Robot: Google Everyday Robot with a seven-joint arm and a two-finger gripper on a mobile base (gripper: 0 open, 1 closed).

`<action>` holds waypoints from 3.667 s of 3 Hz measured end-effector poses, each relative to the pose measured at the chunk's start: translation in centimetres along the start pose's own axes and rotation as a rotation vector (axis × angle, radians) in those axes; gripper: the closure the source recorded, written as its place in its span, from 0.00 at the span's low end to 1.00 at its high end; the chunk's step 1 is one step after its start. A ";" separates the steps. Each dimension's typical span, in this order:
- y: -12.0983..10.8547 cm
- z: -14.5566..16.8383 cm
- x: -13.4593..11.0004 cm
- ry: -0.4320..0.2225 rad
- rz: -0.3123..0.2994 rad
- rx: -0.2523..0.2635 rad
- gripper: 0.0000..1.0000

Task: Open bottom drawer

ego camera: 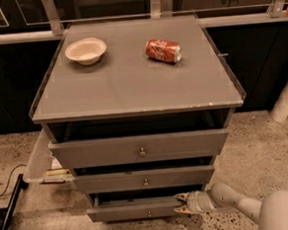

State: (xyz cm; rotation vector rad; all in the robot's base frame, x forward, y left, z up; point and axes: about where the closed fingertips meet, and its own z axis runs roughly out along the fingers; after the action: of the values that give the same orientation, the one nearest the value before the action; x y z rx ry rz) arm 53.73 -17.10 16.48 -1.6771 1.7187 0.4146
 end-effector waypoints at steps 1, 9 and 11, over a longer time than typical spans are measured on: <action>0.2 0.3 0.7 0.003 0.021 -0.014 0.12; 8.2 -1.0 1.5 0.097 0.074 -0.033 0.00; 8.2 -0.9 1.5 0.097 0.075 -0.033 0.42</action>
Offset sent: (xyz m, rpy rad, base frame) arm -0.0211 -0.0253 -0.0520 -0.0122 0.1713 -0.0245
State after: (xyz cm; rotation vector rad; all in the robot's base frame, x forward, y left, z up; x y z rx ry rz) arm 45.67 -17.89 14.22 -1.6852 1.8591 0.4040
